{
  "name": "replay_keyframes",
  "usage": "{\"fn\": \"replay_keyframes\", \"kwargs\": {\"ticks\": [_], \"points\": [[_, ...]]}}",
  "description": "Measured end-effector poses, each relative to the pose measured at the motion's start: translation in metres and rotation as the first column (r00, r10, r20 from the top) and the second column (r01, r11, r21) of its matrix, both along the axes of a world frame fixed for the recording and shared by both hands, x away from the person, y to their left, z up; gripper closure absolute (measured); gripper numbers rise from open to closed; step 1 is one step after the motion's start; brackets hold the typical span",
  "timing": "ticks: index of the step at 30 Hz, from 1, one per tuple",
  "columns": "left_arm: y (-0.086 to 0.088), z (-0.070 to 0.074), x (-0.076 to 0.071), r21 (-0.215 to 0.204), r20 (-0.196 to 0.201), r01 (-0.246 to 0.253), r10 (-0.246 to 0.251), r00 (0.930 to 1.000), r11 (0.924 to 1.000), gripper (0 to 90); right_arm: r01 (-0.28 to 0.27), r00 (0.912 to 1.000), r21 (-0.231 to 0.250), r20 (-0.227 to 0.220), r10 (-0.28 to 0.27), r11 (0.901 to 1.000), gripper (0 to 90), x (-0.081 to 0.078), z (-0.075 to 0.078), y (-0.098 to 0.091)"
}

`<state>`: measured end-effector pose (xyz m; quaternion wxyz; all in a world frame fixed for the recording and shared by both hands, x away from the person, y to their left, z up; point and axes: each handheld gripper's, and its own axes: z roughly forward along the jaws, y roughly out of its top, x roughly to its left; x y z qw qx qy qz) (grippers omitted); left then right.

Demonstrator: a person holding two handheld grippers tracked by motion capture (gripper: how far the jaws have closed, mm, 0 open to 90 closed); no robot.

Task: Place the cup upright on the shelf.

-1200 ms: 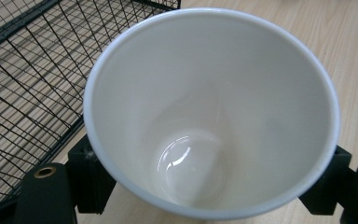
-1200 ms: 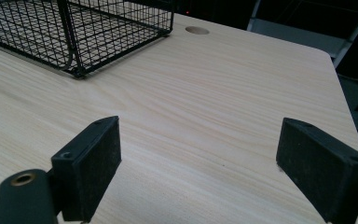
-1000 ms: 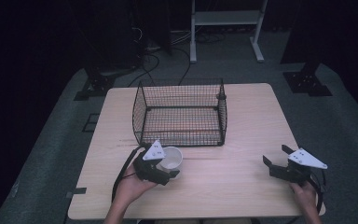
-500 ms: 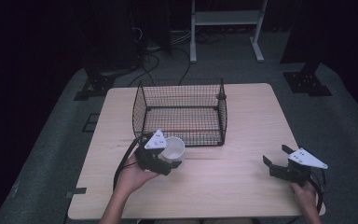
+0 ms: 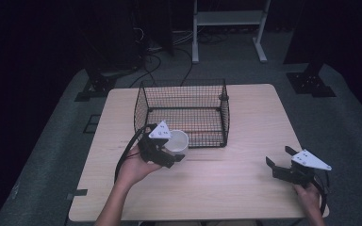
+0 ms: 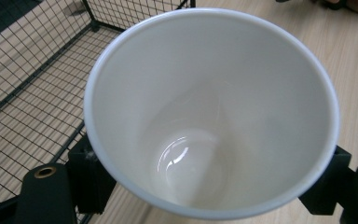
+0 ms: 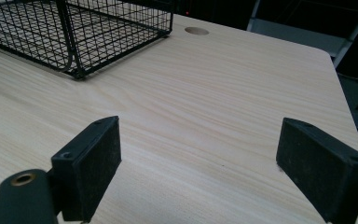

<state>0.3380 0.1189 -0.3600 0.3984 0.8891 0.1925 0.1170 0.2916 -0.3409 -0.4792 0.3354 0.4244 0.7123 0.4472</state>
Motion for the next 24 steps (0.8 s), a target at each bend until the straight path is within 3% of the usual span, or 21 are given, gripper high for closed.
{"fn": "replay_keyframes", "kwargs": {"ticks": [24], "points": [[-0.008, 0.039, 0.031, 0.025, 0.012, 0.018, -0.018, 0.9998, 0.9995, 21.2, 0.011, 0.9999, 0.016, -0.005, -0.01, 0.9998, 13.1, 0.0, 0.0, -0.002]]}}
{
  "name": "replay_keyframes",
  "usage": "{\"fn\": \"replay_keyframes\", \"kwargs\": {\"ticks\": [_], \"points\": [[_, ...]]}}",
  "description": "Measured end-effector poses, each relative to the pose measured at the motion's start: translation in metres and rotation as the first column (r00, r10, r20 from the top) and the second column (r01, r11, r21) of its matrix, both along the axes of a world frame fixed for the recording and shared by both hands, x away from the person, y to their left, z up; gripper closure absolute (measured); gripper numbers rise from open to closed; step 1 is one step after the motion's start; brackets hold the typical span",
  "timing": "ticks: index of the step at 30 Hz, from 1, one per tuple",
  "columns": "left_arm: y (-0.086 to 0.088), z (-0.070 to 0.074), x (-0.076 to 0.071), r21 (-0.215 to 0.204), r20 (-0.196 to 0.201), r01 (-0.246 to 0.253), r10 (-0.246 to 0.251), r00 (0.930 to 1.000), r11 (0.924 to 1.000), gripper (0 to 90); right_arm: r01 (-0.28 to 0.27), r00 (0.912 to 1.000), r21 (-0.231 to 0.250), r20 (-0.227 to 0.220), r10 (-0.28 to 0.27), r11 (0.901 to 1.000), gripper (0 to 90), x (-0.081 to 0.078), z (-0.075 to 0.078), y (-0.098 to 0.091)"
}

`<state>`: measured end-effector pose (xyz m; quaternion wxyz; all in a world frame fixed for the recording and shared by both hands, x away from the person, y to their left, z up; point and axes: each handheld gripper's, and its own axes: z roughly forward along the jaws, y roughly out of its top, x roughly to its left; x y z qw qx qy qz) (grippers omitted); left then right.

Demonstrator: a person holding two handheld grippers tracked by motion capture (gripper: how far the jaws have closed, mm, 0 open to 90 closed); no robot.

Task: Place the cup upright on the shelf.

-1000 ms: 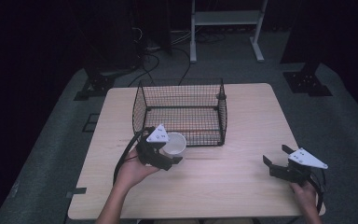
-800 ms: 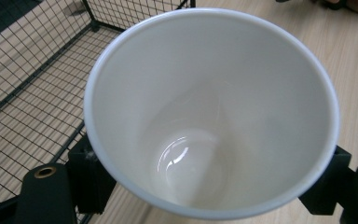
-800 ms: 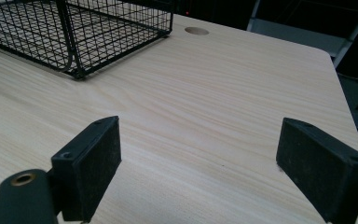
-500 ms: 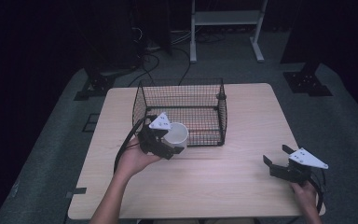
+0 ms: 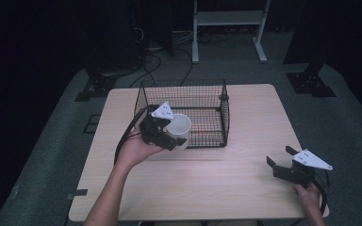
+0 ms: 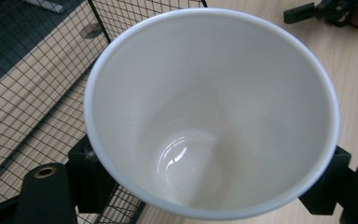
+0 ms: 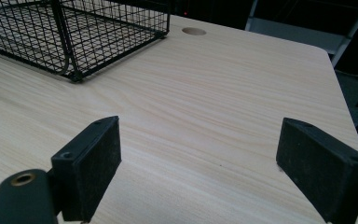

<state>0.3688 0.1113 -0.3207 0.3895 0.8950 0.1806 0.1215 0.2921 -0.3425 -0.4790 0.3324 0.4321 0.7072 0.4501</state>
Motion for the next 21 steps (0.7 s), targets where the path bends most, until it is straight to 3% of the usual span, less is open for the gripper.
{"fn": "replay_keyframes", "kwargs": {"ticks": [21], "points": [[-0.009, 0.026, 0.032, 0.027, 0.0, 0.009, -0.009, 1.0, 0.9996, 21.1, 0.002, 1.0, 0.009, 0.003, -0.002, 1.0, 13.1, 0.0, 0.0, -0.001]]}}
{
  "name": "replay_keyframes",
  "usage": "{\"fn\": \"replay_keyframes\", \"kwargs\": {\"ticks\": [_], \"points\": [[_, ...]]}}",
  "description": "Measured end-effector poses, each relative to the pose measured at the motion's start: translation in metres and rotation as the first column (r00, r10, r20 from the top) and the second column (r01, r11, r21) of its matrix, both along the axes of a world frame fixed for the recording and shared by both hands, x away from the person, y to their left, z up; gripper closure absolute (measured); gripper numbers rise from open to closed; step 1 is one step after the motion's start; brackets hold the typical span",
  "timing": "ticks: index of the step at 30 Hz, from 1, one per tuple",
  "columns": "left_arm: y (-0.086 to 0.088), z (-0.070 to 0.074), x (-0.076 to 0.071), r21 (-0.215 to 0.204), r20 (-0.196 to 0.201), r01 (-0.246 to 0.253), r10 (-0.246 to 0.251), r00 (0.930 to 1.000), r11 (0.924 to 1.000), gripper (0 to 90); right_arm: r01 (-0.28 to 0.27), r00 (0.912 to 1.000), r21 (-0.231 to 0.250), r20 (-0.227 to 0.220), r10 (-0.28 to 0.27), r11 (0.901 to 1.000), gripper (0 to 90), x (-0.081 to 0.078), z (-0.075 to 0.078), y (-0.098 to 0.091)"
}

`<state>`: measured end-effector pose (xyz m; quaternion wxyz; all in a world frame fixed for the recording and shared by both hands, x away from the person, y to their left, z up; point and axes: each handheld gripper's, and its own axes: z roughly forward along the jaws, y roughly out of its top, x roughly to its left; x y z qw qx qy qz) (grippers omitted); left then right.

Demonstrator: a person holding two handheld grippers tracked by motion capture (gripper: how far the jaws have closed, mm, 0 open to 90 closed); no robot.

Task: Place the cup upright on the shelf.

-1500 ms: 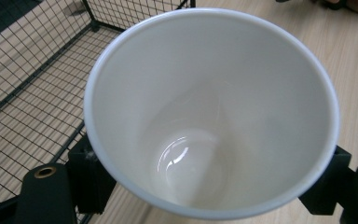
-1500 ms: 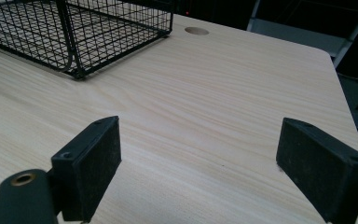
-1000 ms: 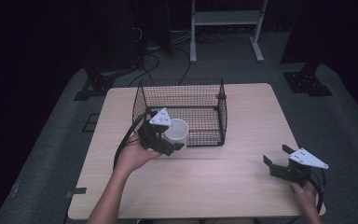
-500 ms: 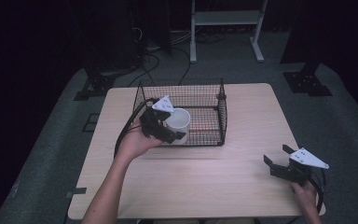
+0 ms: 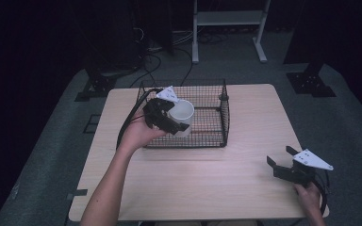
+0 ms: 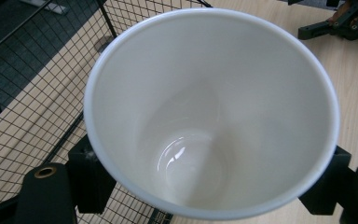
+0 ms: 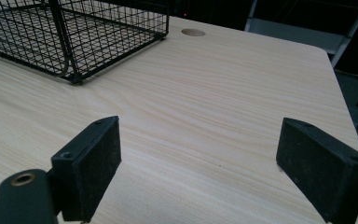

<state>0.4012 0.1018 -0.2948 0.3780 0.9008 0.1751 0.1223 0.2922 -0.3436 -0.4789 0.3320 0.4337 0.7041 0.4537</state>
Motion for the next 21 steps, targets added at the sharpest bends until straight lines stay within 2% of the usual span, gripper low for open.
{"fn": "replay_keyframes", "kwargs": {"ticks": [9, 21], "points": [[-0.003, 0.005, 0.015, 0.015, -0.006, -0.01, 0.01, 0.9999, 0.9998, 21.1, 0.0, 1.0, -0.001, -0.001, 0.0, 1.0, 13.1, 0.0, 0.0, 0.0], [-0.004, 0.005, 0.039, 0.014, -0.014, -0.028, 0.028, 0.9995, 0.9995, 21.1, -0.002, 1.0, -0.001, -0.001, 0.002, 1.0, 13.1, 0.0, 0.0, 0.0]]}}
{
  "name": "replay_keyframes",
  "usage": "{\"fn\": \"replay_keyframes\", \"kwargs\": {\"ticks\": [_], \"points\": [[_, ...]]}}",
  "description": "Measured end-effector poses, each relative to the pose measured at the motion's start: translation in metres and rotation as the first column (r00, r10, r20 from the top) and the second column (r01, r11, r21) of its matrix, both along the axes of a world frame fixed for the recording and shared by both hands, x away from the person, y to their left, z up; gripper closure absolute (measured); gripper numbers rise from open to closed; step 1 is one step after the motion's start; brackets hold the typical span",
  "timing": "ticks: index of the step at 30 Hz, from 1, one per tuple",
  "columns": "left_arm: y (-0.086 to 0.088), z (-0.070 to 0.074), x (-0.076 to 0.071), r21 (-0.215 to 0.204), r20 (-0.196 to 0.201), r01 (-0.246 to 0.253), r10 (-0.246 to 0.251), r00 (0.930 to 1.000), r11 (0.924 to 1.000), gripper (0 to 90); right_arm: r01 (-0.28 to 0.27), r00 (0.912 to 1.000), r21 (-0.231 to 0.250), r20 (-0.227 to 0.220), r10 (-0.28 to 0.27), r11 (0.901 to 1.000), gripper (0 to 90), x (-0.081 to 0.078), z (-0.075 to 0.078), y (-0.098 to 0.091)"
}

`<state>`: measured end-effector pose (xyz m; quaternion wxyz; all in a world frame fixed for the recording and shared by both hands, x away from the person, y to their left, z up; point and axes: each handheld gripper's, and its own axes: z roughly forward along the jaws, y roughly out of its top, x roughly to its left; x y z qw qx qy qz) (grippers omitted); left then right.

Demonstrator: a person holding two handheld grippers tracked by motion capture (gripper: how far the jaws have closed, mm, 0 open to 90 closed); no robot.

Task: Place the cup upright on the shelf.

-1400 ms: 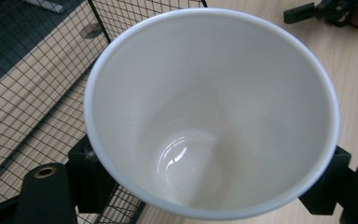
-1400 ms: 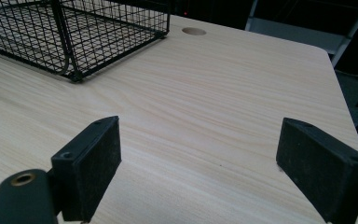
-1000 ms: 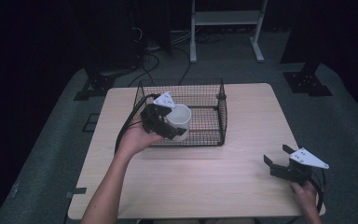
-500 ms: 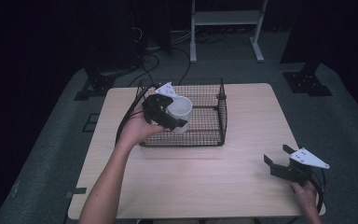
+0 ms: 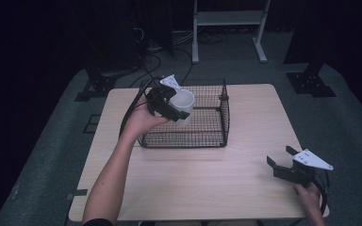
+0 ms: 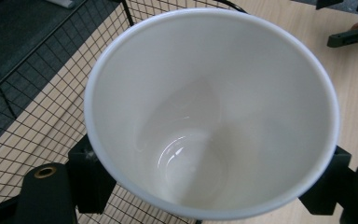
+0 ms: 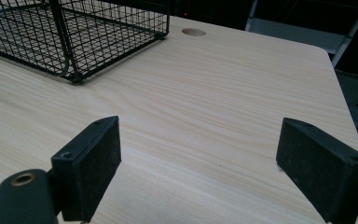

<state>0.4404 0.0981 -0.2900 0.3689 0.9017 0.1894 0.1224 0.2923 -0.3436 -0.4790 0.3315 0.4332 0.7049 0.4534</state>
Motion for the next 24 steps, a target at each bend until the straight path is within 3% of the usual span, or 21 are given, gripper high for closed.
{"fn": "replay_keyframes", "kwargs": {"ticks": [13, 15, 24], "points": [[-0.006, -0.006, 0.021, 0.005, -0.016, -0.016, 0.016, 0.9997, 0.9999, 21.1, -0.002, 1.0, 0.005, -0.002, 0.002, 1.0, 13.1, 0.0, 0.0, -0.001], [-0.008, -0.01, 0.026, 0.022, -0.019, -0.019, 0.019, 0.9996, 0.9996, 21.1, -0.002, 1.0, 0.002, -0.002, 0.002, 1.0, 13.1, 0.0, 0.0, -0.001], [-0.01, -0.017, 0.033, 0.025, -0.032, -0.025, 0.026, 0.9991, 0.9994, 21.1, -0.003, 1.0, 0.003, -0.003, 0.003, 1.0, 13.0, 0.0, 0.0, 0.0]]}}
